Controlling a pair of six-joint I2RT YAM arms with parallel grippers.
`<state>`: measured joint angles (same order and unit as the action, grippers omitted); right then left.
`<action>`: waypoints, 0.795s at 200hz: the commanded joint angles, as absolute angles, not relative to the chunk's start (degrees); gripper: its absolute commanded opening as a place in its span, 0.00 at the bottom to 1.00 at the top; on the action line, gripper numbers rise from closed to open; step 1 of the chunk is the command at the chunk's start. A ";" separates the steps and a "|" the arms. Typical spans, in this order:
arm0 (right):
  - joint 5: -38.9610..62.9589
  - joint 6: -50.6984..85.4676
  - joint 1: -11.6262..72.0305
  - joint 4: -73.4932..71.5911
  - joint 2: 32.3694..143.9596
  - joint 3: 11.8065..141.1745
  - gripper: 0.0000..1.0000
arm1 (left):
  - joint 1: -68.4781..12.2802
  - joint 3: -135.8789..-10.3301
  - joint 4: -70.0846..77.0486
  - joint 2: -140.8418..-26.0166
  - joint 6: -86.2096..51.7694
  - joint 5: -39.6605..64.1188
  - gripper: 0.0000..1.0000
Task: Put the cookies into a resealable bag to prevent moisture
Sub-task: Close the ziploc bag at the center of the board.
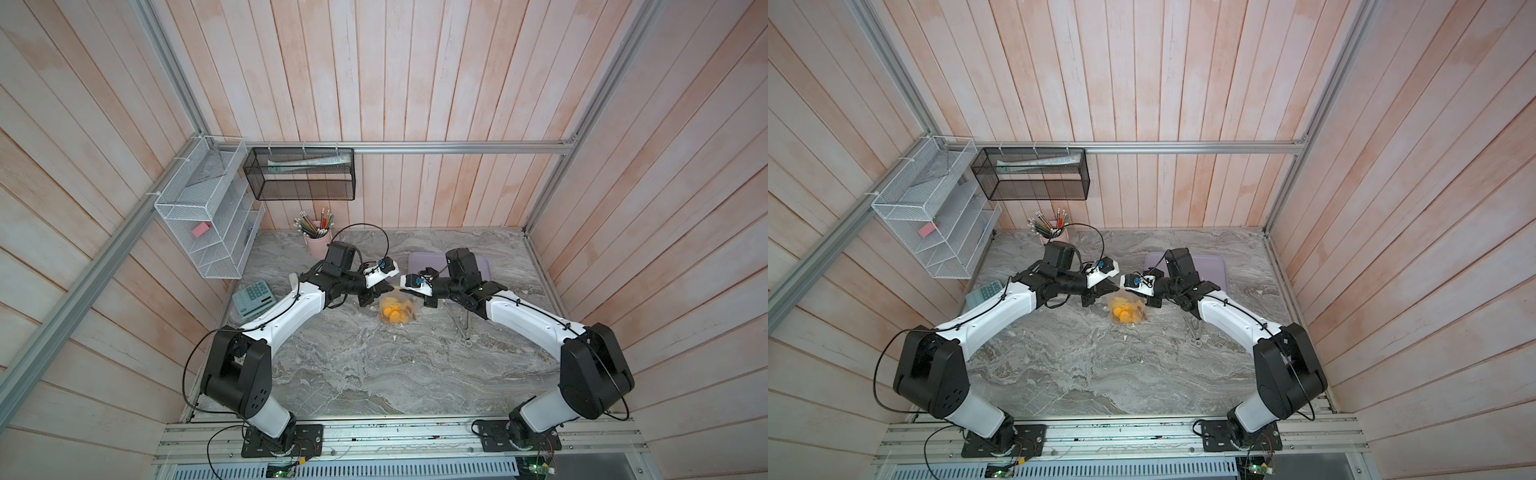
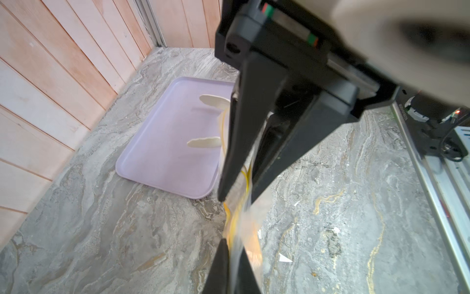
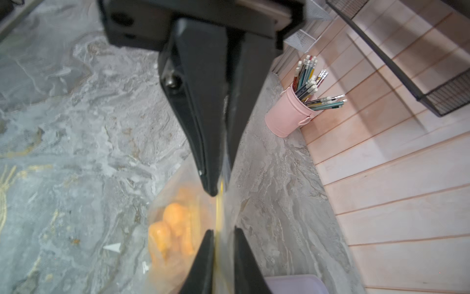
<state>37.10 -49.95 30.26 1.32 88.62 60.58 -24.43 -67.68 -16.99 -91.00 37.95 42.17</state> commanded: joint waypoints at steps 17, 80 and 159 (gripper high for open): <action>38.35 -46.91 30.47 5.35 89.16 63.61 0.00 | -22.65 -60.50 -3.55 -86.23 31.78 43.70 0.45; 41.14 -37.66 30.26 8.89 90.65 68.13 0.00 | -22.54 -53.81 4.21 -83.43 28.12 43.90 0.23; 40.59 -37.41 30.65 4.96 90.54 67.71 0.55 | -22.50 -58.12 -4.17 -85.91 30.44 48.19 0.00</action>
<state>39.33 -38.24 30.28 8.54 90.87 67.88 -22.61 -55.44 -1.48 -84.99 29.32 45.01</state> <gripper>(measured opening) 0.485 0.047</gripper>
